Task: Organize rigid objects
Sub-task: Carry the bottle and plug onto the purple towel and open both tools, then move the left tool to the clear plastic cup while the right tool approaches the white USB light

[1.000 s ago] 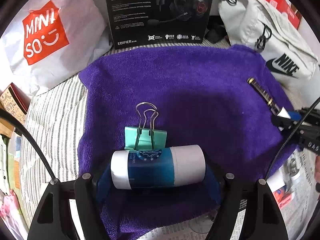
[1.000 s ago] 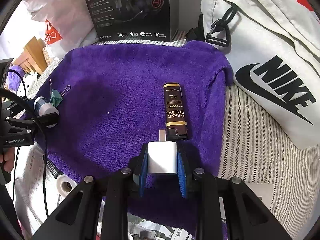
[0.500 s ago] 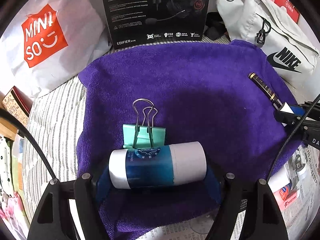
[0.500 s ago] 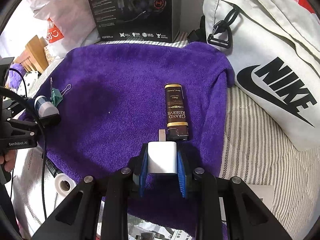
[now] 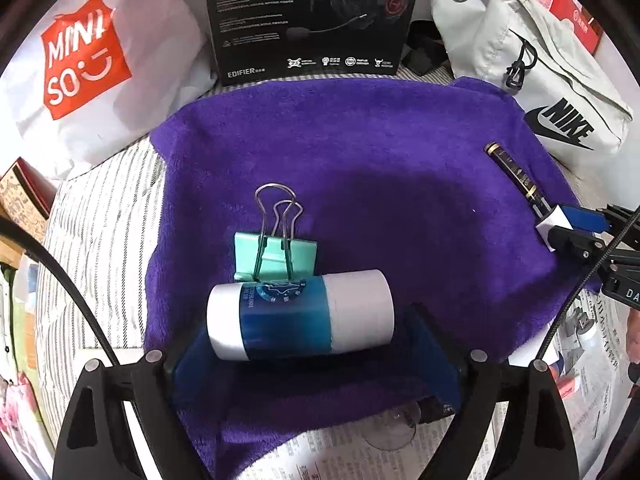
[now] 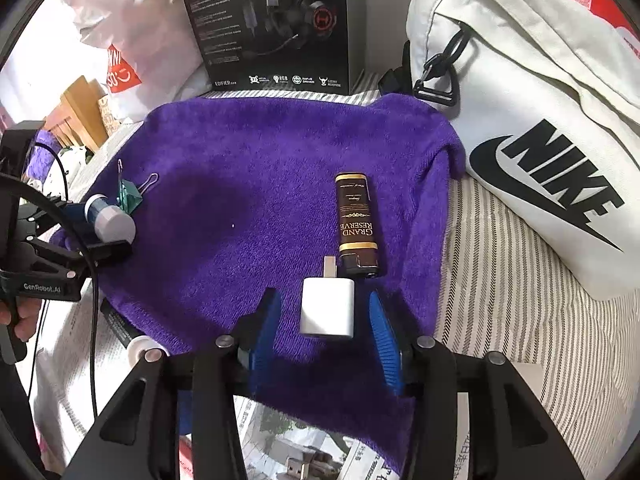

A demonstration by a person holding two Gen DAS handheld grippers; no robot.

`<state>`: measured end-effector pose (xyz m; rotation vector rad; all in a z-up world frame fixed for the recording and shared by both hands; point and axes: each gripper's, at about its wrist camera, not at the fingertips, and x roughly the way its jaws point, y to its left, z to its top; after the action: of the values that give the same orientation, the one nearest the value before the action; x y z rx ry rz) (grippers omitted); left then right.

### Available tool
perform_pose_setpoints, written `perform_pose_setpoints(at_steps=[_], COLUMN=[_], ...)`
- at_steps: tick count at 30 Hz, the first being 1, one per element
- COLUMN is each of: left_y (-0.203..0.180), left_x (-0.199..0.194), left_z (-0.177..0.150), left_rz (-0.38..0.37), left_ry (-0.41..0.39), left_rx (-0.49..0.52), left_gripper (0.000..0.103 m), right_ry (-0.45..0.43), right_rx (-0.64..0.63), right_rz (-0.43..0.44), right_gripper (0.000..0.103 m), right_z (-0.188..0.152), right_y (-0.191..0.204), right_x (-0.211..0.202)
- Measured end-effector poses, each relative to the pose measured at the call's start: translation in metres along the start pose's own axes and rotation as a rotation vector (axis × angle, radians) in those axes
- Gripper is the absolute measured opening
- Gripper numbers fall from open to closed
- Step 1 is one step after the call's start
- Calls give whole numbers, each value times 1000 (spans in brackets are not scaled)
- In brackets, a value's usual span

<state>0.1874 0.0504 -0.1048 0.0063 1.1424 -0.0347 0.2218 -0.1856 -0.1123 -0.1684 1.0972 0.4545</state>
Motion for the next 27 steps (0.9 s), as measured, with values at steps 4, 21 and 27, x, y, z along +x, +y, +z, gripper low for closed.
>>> perform_pose_setpoints(at_steps=[4,21,27], left_y=[2,5,-1], left_x=[-9,-66,-55], left_z=[-4,-60,-74], left_rz=[-12,-86,-118], left_ry=[-4,-126,-123], left_rx=[-19,-87,-85], left_gripper=[90,89,89], right_ry=[-17,-109,-101], right_rx=[2,87,104], right_rz=[-28,-33,-34], right_gripper=[49,50,54], right_z=[-1,-46,-68], right_y=[0,-3,-2], right_x=[-10,-73,-80])
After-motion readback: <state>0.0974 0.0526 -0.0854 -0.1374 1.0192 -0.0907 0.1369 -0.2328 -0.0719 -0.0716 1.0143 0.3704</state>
